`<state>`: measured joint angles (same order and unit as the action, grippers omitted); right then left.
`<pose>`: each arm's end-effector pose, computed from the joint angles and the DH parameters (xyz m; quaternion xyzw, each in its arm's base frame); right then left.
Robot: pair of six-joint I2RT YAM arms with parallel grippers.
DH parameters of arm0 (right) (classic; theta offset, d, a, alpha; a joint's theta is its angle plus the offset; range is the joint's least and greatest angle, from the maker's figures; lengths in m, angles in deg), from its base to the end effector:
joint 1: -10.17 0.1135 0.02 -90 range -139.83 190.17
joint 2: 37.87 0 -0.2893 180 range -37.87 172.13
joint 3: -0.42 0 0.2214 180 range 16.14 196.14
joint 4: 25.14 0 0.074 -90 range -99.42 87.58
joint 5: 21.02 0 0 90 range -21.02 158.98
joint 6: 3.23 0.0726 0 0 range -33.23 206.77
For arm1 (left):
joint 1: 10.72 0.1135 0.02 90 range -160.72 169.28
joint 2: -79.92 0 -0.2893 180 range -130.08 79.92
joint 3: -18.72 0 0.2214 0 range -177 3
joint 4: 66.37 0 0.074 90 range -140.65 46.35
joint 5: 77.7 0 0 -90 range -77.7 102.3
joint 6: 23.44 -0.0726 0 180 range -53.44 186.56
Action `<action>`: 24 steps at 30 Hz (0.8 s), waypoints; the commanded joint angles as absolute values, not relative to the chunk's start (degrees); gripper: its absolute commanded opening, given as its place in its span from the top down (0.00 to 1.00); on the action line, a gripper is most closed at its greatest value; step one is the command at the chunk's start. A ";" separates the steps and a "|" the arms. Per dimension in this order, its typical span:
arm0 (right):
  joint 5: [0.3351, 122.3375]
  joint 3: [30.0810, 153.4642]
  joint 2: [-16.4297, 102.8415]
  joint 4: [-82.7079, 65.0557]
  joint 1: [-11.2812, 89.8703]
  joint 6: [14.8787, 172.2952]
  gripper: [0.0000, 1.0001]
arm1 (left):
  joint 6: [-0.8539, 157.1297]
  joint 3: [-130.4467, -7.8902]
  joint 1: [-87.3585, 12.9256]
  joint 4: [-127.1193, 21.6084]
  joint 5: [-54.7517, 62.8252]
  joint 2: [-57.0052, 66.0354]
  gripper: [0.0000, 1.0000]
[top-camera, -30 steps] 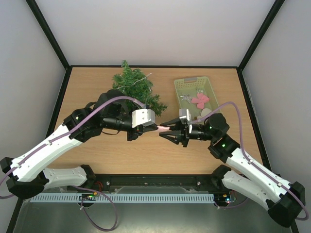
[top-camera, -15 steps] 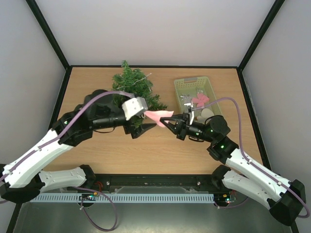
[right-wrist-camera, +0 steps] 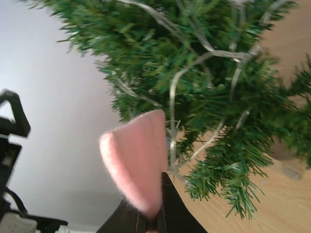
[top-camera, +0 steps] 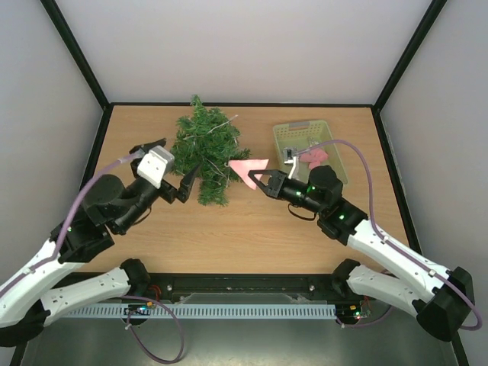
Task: Decorate the small christmas tree
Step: Hang the decoration item on the Christmas tree.
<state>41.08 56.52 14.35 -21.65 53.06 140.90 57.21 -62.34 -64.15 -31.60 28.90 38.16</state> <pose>0.1247 0.1622 0.3581 -0.1032 0.6974 0.6283 0.3289 0.0874 -0.0829 0.4577 0.2592 0.6284 -0.1819 0.7105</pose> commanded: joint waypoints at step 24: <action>48.32 68.86 19.11 4.52 53.32 144.40 0.98 | 55.62 -36.00 -63.98 -33.92 45.73 52.79 0.01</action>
